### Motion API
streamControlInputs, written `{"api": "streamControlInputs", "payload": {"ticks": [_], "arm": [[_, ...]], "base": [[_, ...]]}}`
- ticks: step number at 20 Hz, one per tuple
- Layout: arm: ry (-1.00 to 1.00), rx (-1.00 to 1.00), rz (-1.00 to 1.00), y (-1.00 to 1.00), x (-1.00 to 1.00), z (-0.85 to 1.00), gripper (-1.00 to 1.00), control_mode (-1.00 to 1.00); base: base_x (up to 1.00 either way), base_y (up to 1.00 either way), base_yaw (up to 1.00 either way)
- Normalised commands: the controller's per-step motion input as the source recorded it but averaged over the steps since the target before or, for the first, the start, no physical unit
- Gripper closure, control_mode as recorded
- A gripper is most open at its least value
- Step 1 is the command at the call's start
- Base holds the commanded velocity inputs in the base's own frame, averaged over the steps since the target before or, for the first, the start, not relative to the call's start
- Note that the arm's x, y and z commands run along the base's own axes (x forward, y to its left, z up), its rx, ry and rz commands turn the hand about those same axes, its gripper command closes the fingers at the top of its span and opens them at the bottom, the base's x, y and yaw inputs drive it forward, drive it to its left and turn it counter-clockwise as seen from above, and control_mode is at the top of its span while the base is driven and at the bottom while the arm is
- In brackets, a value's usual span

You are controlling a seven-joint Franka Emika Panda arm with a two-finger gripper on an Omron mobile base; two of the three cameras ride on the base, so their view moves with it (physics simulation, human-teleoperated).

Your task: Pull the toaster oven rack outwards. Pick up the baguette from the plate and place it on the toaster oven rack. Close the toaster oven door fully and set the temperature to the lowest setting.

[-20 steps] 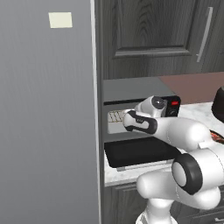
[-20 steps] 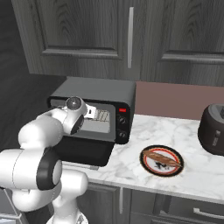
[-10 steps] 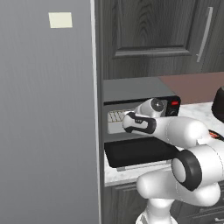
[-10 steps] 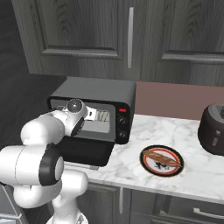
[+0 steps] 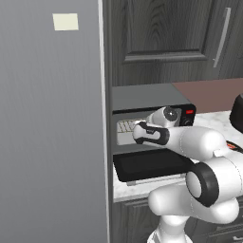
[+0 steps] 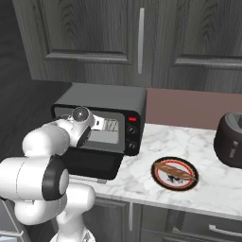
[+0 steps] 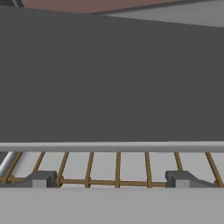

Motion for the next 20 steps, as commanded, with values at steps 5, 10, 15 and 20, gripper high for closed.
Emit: {"api": "streamControlInputs", "payload": {"ticks": [5,10,15,20], "arm": [[0.01,0.00,0.00,0.00,0.00,-0.19,-1.00,-1.00],[0.01,0.00,0.00,0.00,0.00,-0.25,-1.00,-1.00],[0.02,0.00,0.00,0.00,-0.03,-0.23,-1.00,-1.00],[0.02,0.00,0.00,0.00,-0.22,-0.28,-1.00,-1.00]], "base": [[0.00,0.00,0.00],[0.00,0.00,0.00],[0.00,0.00,0.00],[0.00,0.00,0.00]]}}
